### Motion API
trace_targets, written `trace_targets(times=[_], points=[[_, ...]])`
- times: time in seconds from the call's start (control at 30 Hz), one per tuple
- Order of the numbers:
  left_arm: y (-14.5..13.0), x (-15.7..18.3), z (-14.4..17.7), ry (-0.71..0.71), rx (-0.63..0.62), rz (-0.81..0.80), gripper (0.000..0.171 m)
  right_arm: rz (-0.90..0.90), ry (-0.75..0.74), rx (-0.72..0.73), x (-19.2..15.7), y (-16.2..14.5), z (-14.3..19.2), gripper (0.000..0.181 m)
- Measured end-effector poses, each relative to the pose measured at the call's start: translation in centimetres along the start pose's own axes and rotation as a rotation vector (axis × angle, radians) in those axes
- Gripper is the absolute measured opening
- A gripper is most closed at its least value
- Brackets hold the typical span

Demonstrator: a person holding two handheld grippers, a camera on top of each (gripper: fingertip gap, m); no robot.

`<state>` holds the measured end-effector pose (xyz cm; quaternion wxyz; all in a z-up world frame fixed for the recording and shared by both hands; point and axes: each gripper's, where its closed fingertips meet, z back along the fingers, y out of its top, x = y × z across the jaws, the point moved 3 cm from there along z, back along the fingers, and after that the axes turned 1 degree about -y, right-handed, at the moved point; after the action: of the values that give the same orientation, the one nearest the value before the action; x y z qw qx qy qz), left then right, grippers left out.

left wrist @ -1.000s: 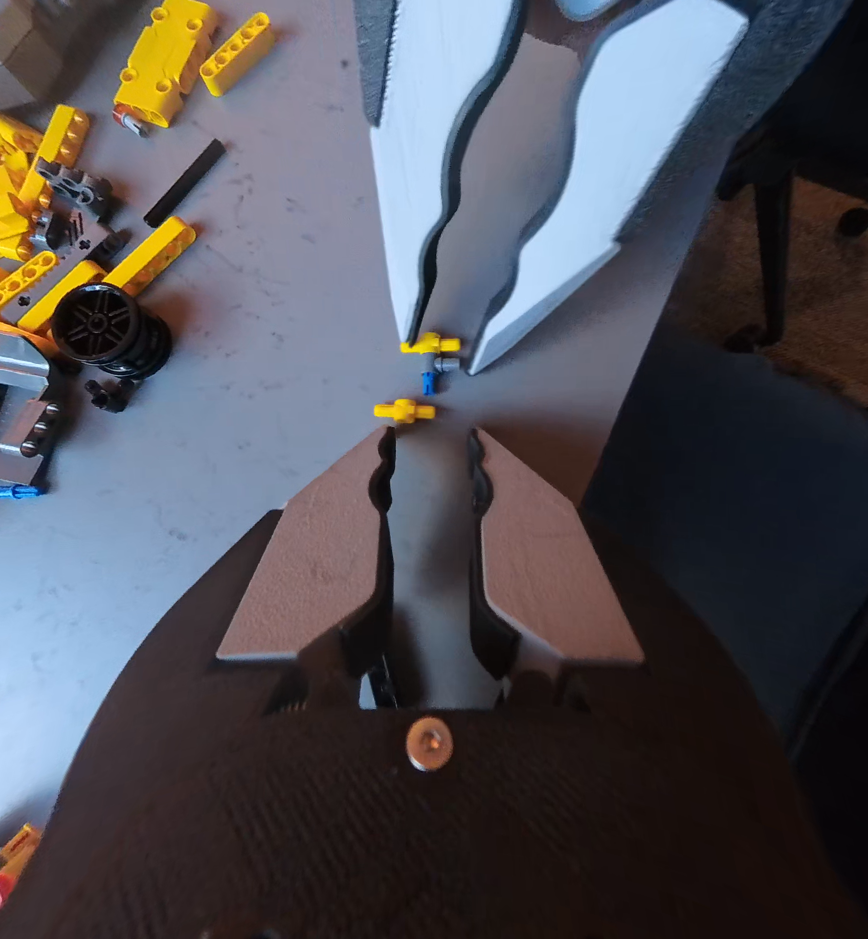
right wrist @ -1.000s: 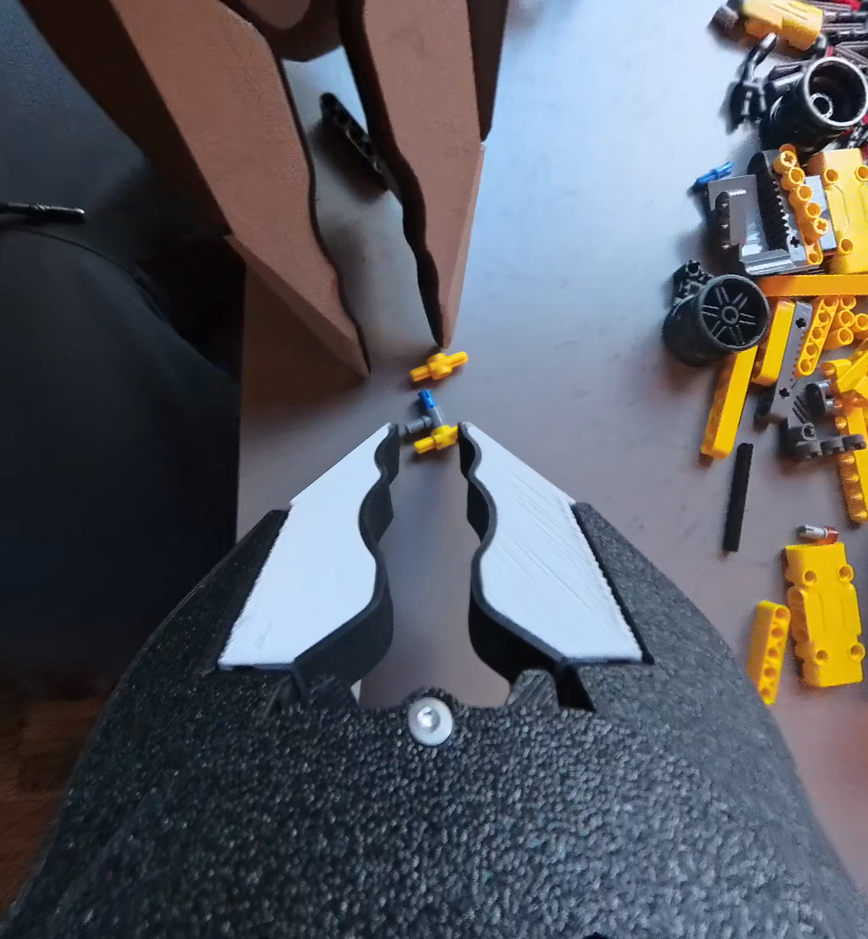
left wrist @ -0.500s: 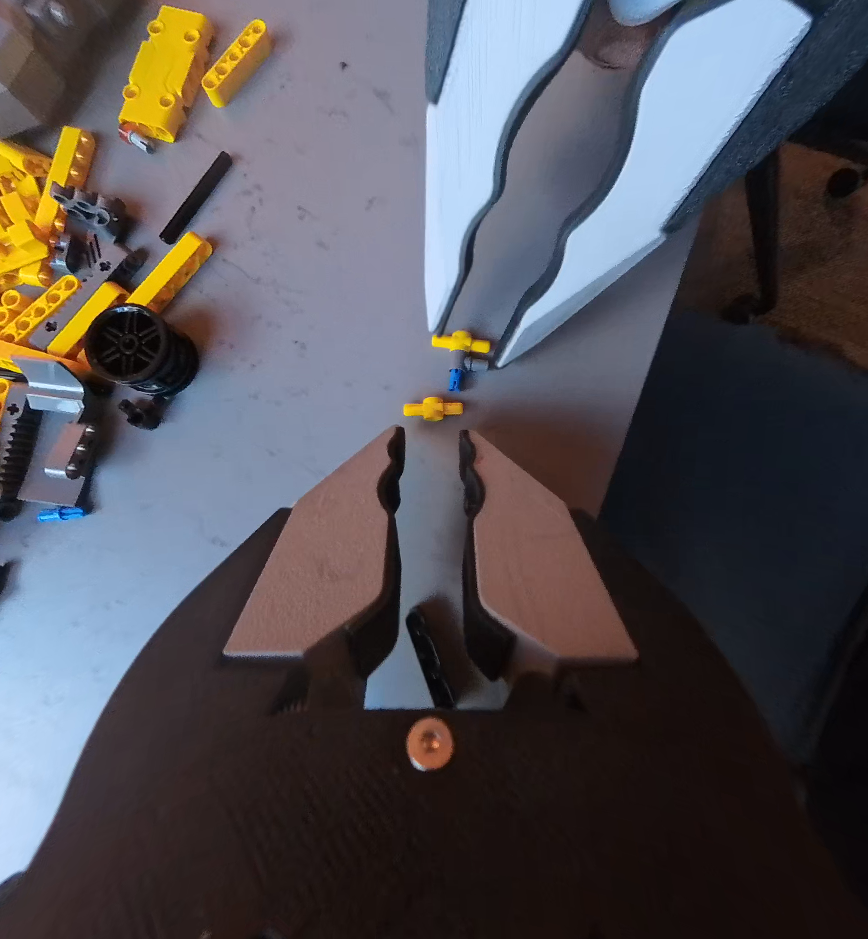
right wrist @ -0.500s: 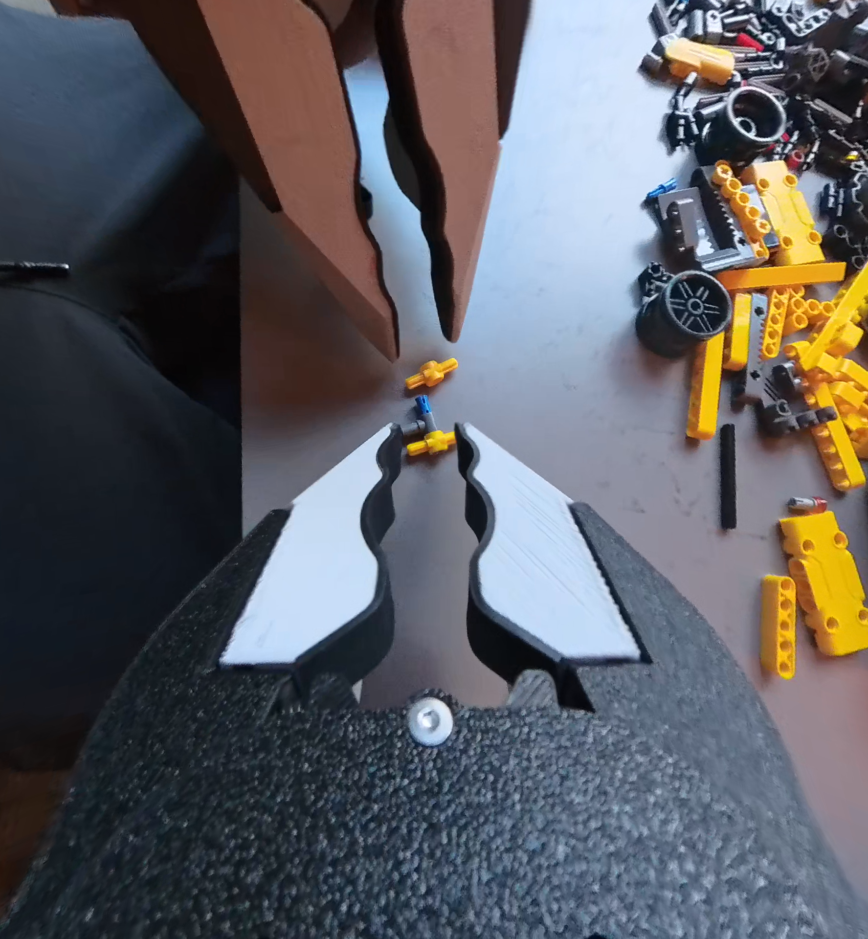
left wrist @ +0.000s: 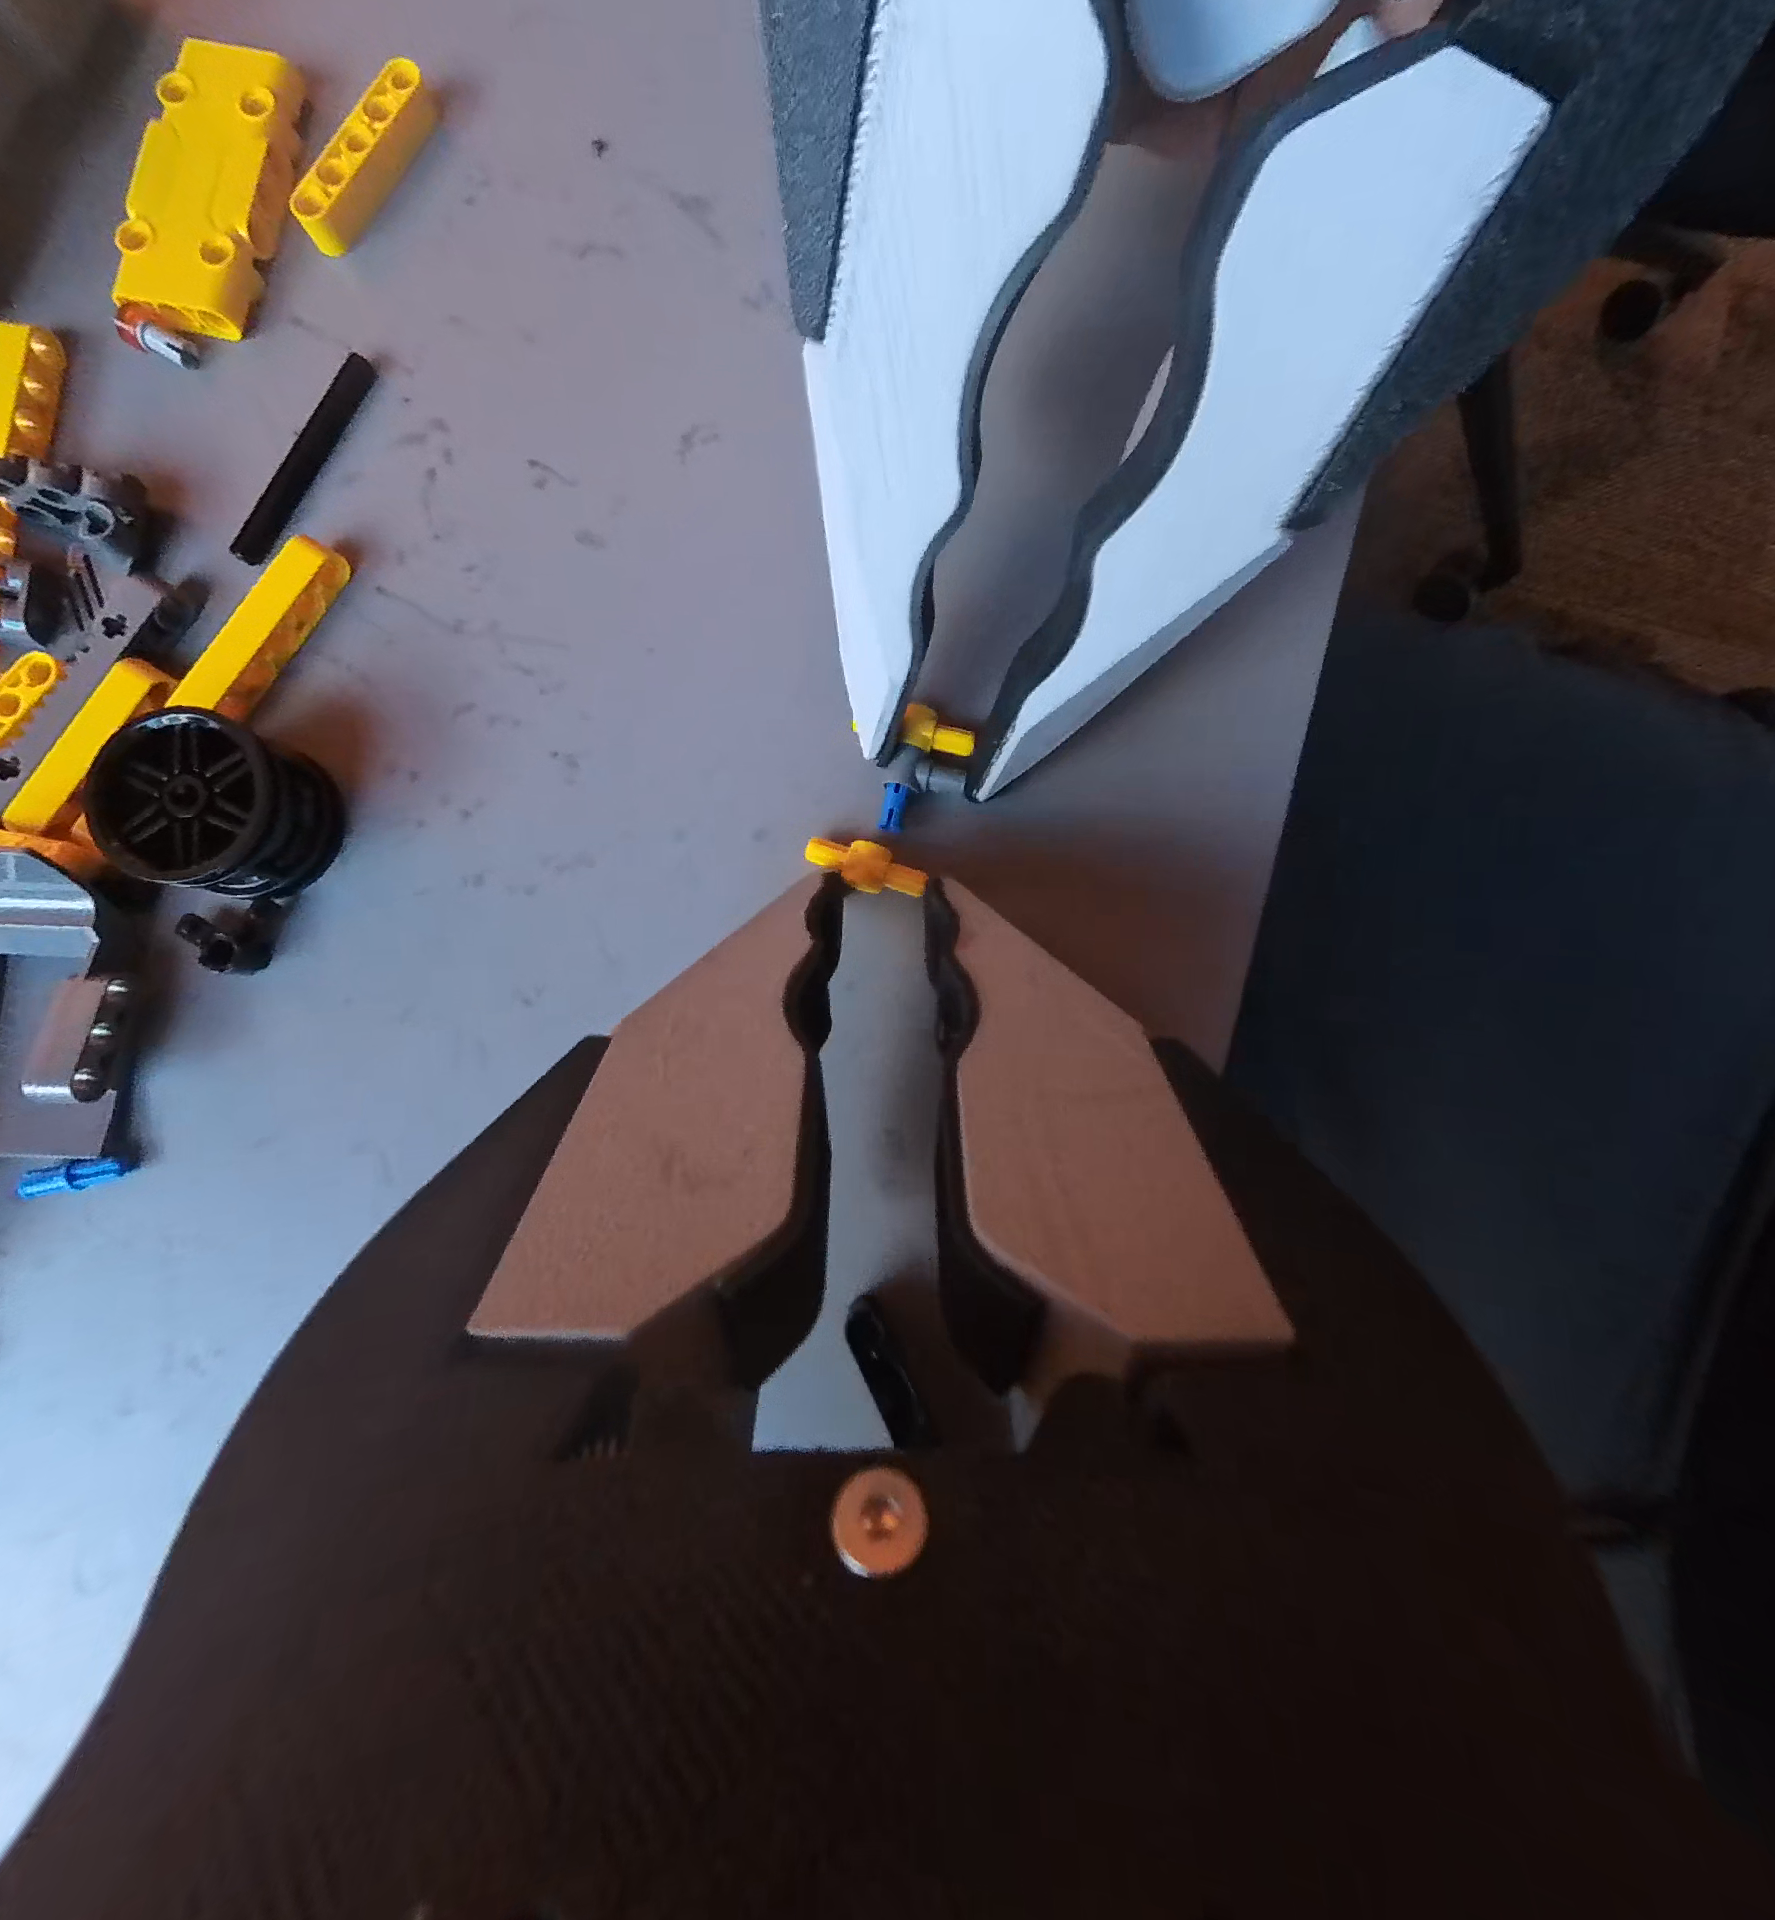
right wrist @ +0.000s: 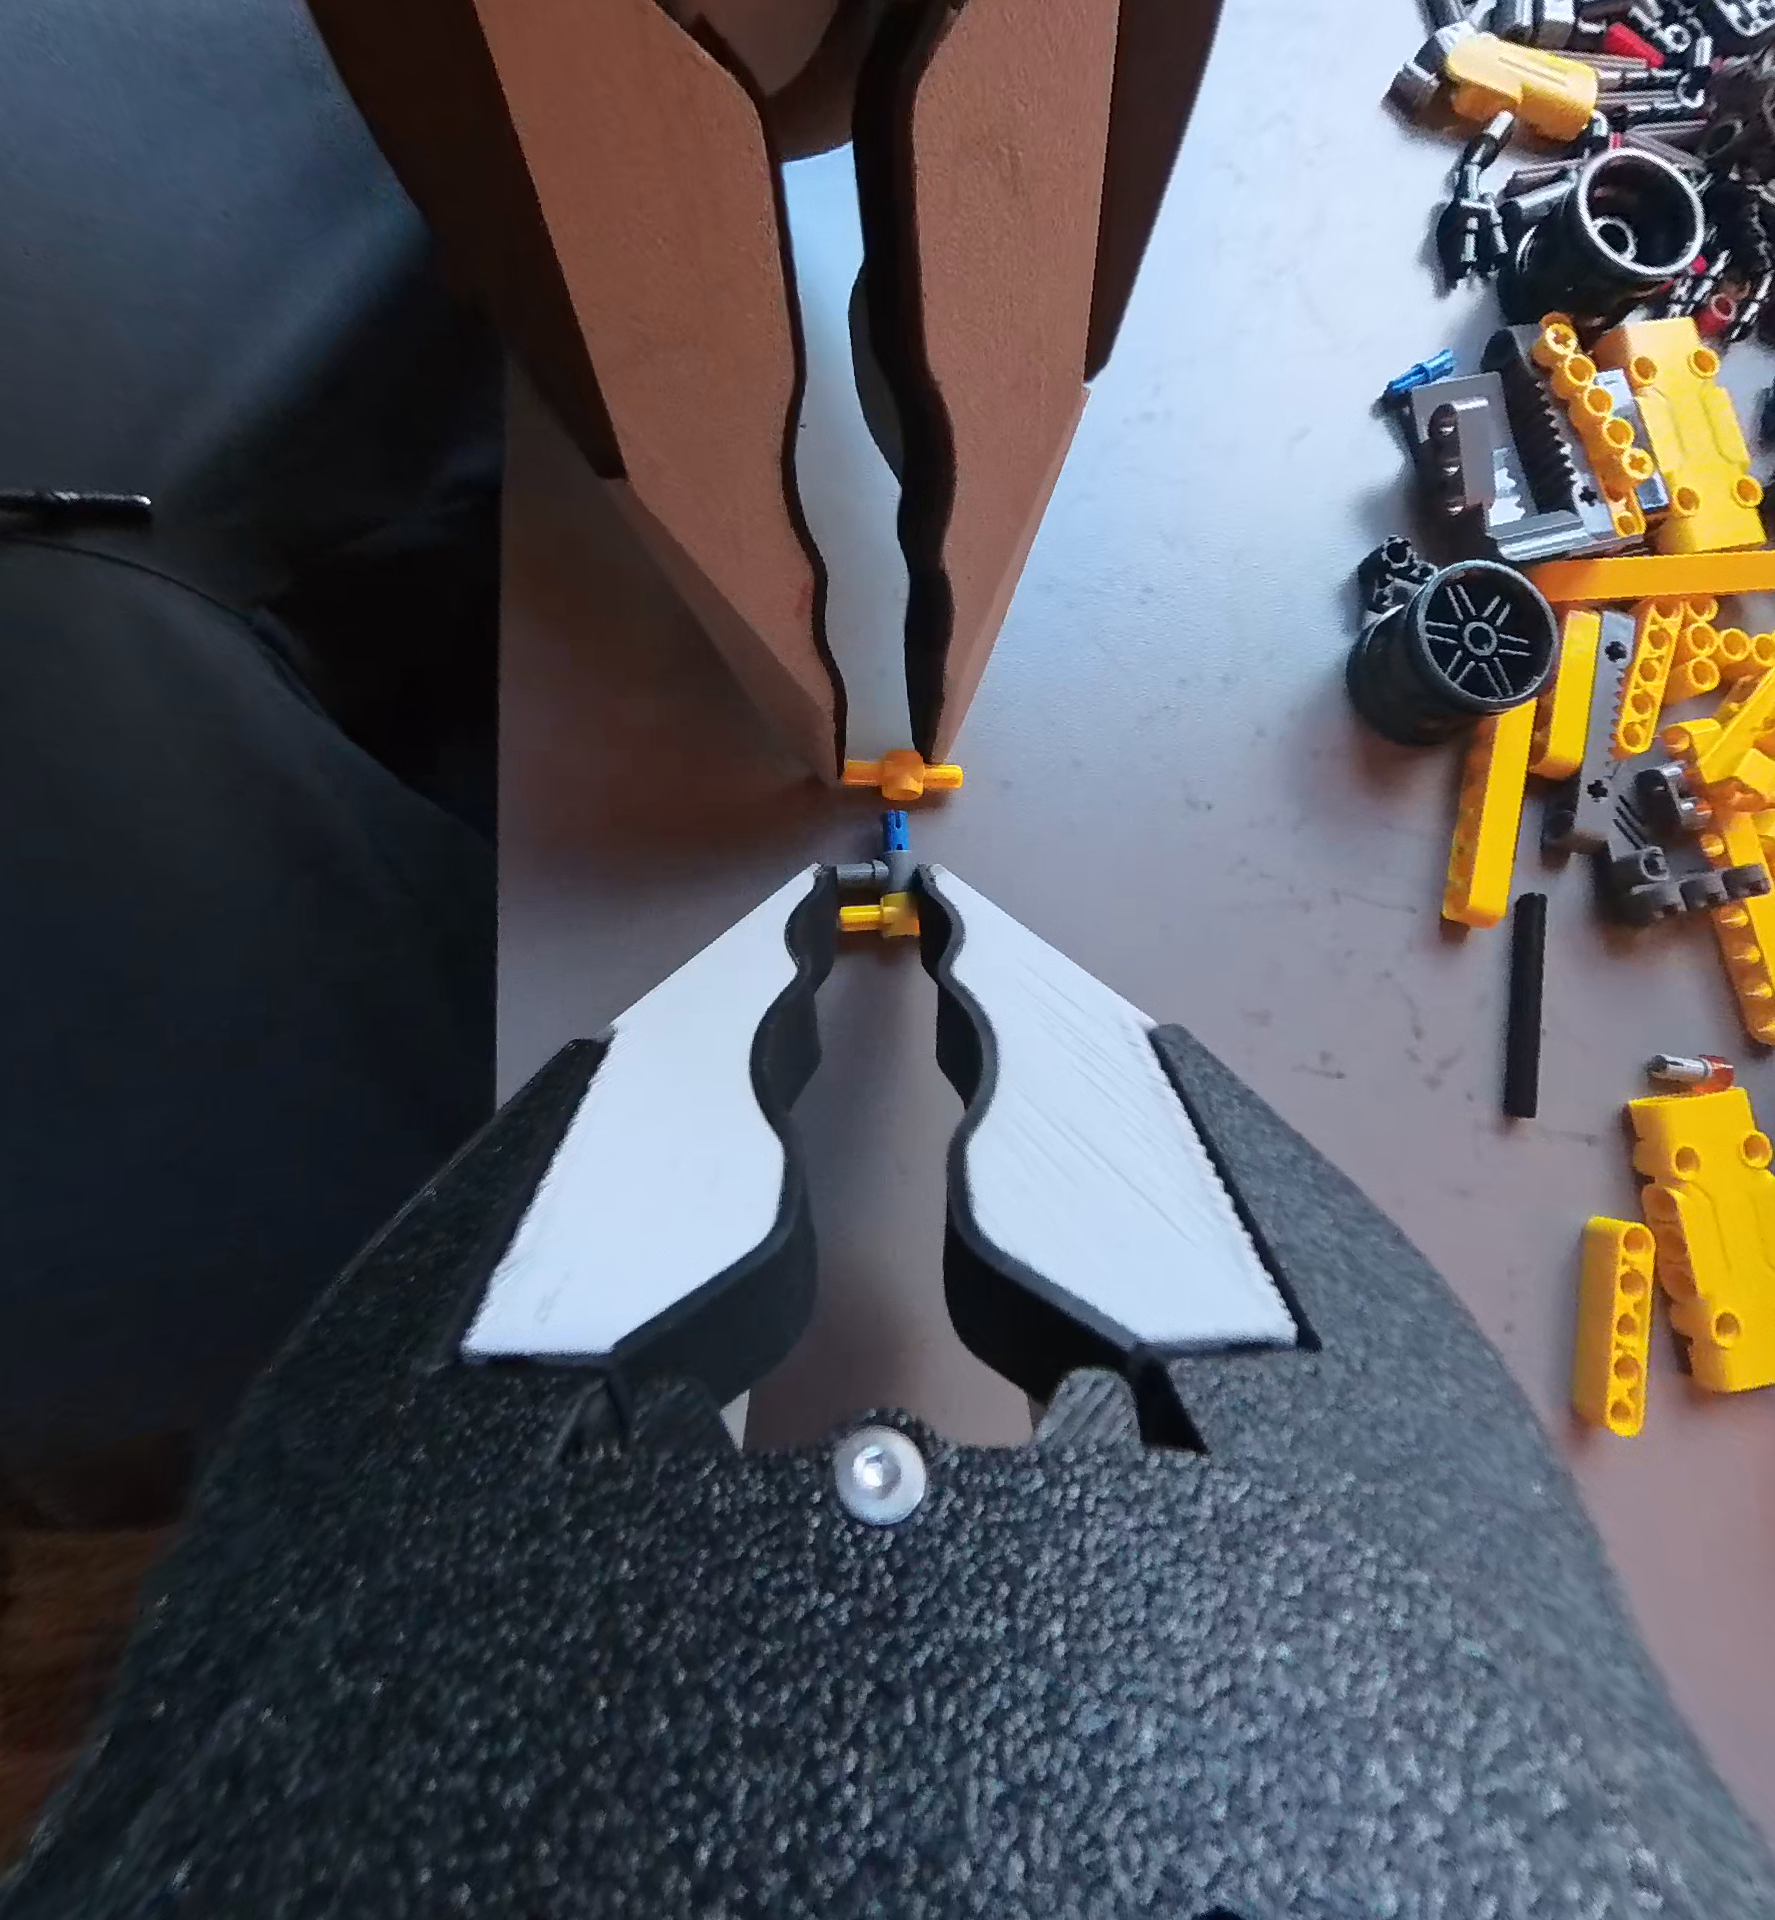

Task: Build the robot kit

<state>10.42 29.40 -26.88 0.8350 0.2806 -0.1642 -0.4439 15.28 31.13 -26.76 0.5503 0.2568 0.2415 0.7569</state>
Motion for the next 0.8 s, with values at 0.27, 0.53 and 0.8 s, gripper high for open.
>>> trace_targets(times=[0.27, 0.53, 0.8], points=[[0.09, 0.31, -0.09, -0.014, 0.015, -0.004, 0.012, 0.053, -0.071, -0.059, 0.03, 0.29, -0.07, 0.014], [0.10, 0.29, -0.08, -0.020, 0.018, -0.004, 0.012, 0.108, -0.122, -0.086, -0.19, 0.42, -0.06, 0.014], [0.09, 0.31, -0.04, -0.033, 0.022, 0.011, 0.012, 0.070, -0.072, -0.073, -0.30, 0.48, -0.06, 0.014]])
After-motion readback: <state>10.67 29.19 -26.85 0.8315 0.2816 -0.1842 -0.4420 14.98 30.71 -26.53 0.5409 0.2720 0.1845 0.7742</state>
